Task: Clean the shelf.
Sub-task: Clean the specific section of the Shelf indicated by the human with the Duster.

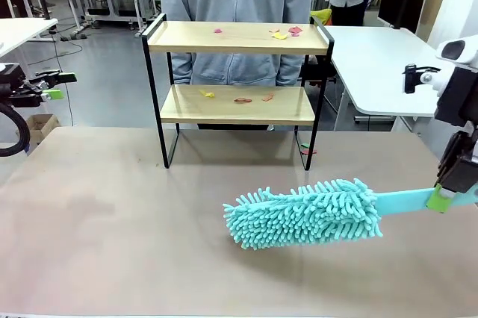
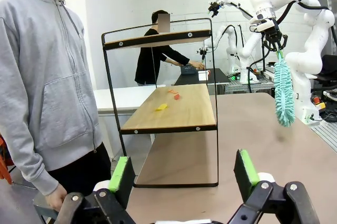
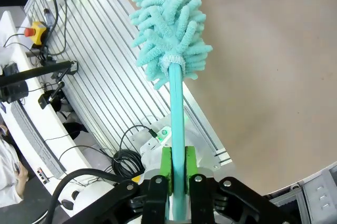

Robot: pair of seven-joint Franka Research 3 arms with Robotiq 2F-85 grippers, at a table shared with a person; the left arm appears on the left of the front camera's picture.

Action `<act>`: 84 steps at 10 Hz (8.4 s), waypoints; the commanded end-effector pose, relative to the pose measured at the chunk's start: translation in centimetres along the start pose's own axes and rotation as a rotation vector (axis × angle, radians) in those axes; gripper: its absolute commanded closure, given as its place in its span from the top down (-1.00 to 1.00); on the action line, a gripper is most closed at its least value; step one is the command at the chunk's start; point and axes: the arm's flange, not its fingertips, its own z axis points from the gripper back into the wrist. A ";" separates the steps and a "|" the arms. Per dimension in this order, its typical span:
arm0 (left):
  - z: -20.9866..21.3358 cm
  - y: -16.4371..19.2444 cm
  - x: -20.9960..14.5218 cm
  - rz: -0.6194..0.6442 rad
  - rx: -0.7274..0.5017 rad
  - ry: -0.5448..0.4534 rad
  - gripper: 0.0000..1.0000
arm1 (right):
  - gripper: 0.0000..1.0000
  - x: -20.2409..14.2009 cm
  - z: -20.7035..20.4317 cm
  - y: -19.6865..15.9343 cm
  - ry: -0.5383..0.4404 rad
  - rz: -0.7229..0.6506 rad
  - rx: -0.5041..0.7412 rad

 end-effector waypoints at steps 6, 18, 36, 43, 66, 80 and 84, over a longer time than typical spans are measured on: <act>0.0 -0.2 0.4 -0.005 0.001 -0.002 1.00 | -0.74 0.5 0.2 0.3 -0.013 -0.012 0.004; 0.0 -0.2 0.4 -0.005 0.001 -0.002 1.00 | -0.74 0.5 0.2 0.3 -0.013 -0.012 0.004; 0.0 -0.2 0.4 -0.005 0.001 -0.002 1.00 | -0.74 15.3 24.3 10.1 -0.469 -0.535 -0.043; 0.0 -0.2 0.4 -0.005 0.001 -0.002 1.00 | -0.74 20.6 23.4 12.5 -0.591 -0.602 -0.039; 0.0 -0.2 0.4 -0.005 0.001 -0.002 1.00 | -0.74 43.1 7.6 19.2 -0.686 -0.960 -0.418; 0.0 -0.2 0.4 -0.005 0.001 -0.002 1.00 | -0.74 35.0 9.9 11.8 -0.584 -0.986 -0.421; 0.0 -0.2 0.4 -0.005 0.001 -0.002 1.00 | -0.74 30.3 10.7 7.6 -0.536 -1.014 -0.420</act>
